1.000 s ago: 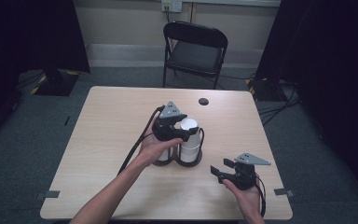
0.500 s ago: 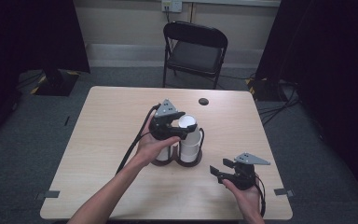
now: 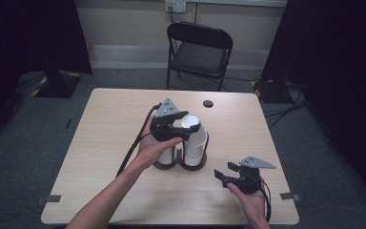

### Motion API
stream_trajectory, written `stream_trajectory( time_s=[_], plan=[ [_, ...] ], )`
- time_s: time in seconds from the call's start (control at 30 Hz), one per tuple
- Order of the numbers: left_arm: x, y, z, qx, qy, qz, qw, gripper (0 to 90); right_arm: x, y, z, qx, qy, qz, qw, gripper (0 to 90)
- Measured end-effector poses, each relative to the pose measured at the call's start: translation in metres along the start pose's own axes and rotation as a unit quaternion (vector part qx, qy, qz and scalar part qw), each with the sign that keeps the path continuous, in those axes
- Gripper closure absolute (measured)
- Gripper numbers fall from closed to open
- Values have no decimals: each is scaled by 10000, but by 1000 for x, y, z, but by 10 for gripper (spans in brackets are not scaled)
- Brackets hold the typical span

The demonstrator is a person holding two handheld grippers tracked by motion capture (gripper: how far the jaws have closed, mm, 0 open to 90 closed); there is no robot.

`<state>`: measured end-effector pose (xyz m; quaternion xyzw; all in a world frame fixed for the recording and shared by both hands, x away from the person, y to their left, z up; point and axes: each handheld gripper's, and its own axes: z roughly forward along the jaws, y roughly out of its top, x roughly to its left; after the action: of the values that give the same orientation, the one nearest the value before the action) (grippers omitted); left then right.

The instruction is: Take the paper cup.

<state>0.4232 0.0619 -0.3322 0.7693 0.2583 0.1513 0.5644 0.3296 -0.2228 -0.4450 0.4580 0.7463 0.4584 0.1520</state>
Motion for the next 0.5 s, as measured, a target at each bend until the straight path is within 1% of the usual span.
stream_trajectory(
  time_s=[0.03, 0.13, 0.27, 0.5],
  plan=[
    [0, 1, -1, -13, 14, 44, 10000, 350, 0, 0, 0, -5, 3, -1, 10000, 325],
    [1, 3, -4, -12, 31, 39, 10000, 350, 0, 0, 0, -9, -1, 4, 10000, 325],
    [1, 6, -9, -119, -5, 1, 9999, 350, 0, 0, 0, -15, 10, 12, 10000, 323],
    [-3, 8, -17, -195, -137, -33, 9997, 350, 1, 0, 0, -62, 44, 0, 10000, 322]
  ],
)
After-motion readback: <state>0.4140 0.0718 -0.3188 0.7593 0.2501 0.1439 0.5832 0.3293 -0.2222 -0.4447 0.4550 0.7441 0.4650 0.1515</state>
